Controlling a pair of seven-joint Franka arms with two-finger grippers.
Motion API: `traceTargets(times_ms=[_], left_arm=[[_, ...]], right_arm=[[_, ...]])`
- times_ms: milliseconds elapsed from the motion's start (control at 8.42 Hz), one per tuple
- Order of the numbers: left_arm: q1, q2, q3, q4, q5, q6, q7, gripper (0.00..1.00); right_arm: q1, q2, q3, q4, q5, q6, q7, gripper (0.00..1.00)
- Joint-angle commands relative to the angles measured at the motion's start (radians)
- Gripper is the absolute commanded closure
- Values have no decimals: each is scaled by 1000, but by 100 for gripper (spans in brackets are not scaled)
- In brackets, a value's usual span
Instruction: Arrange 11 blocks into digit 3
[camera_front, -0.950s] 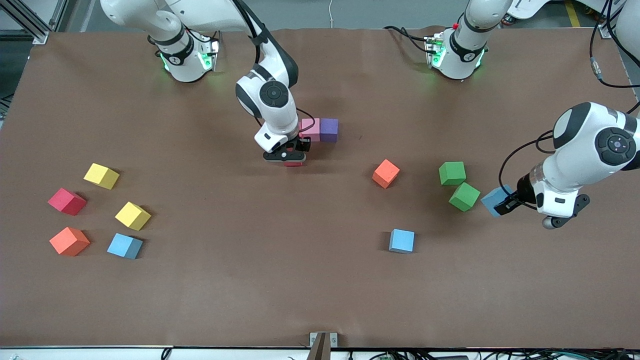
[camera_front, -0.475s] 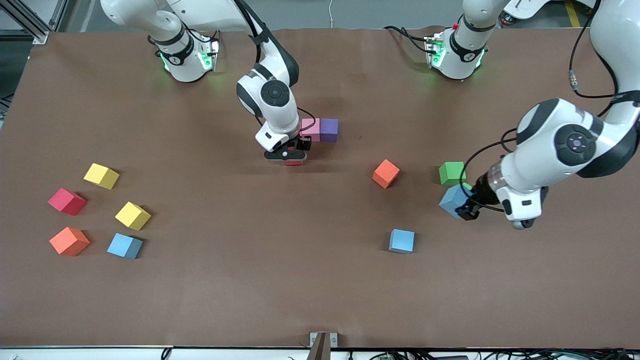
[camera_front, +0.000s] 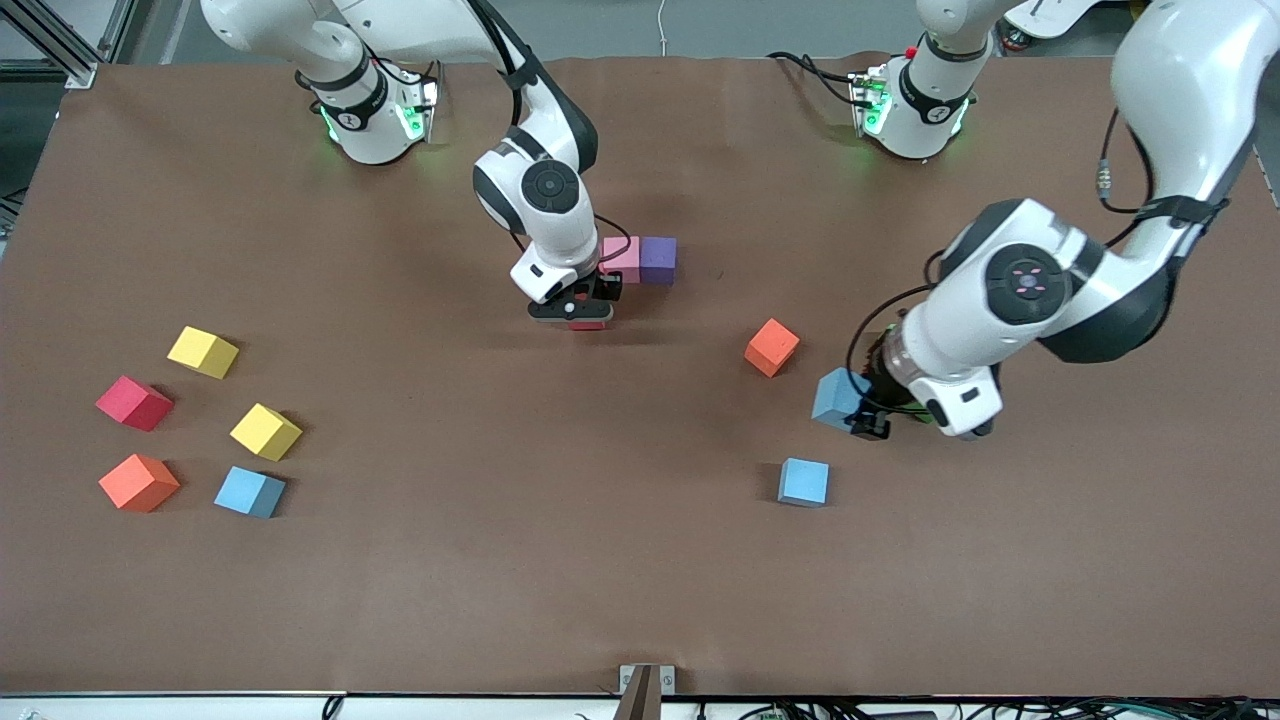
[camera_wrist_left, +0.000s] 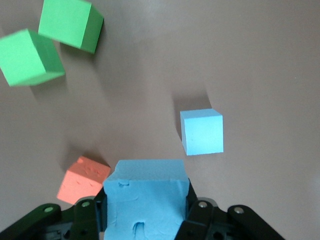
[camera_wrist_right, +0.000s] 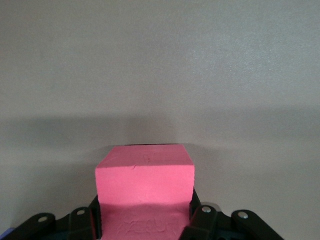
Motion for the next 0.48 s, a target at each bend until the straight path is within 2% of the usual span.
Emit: traceTargets(times_ms=[0,119,356], left_arm=[[-121,-4,81,63,-9,-24,-112,71],[-180,-2,123,86,-10,-20,-164,71],[-292,1,206,135,-18,-18,-228,71]], right_arm=[[11,-17,-4,-24,18,15,-3,18],[13,-17,-4,-24,18,14,-2,1],[16,-17,-4,-24,18,12,-2,1]])
